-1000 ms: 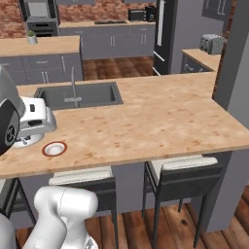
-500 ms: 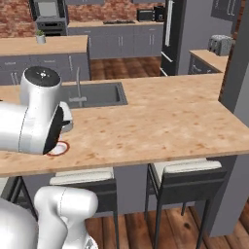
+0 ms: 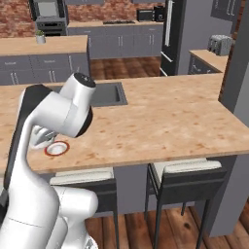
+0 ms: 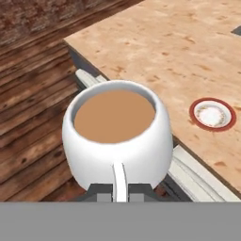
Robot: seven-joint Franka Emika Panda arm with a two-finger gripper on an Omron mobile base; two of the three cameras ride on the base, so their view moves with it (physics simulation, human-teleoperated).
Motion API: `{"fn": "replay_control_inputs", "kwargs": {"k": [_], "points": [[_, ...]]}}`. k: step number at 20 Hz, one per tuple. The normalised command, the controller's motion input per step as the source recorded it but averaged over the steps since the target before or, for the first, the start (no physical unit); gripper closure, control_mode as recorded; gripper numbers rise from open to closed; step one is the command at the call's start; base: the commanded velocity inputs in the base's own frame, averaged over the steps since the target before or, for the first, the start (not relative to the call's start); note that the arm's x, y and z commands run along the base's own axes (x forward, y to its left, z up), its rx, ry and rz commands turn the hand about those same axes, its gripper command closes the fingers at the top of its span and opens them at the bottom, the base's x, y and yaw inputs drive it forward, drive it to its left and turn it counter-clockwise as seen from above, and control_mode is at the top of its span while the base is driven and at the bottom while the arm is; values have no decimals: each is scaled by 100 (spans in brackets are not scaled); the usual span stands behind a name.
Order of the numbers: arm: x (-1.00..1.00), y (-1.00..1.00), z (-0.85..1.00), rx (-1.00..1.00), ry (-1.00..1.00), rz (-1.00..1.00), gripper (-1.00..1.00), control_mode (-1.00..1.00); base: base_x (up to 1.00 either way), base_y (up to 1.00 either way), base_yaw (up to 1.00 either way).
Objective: Pick the cup of tea, navigate to the dining table, and place it on the saucer.
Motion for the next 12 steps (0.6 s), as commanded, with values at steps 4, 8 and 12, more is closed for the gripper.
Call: {"fn": "replay_control_inputs", "kwargs": {"k": [4,8,12], "points": [[100,13,-29,0,0,7,100,-100,0,0,0],[100,43,-69,0,0,6,100,-100,0,0,0],[100,78,-75,0,0,5,100,-100,0,0,0]]}}
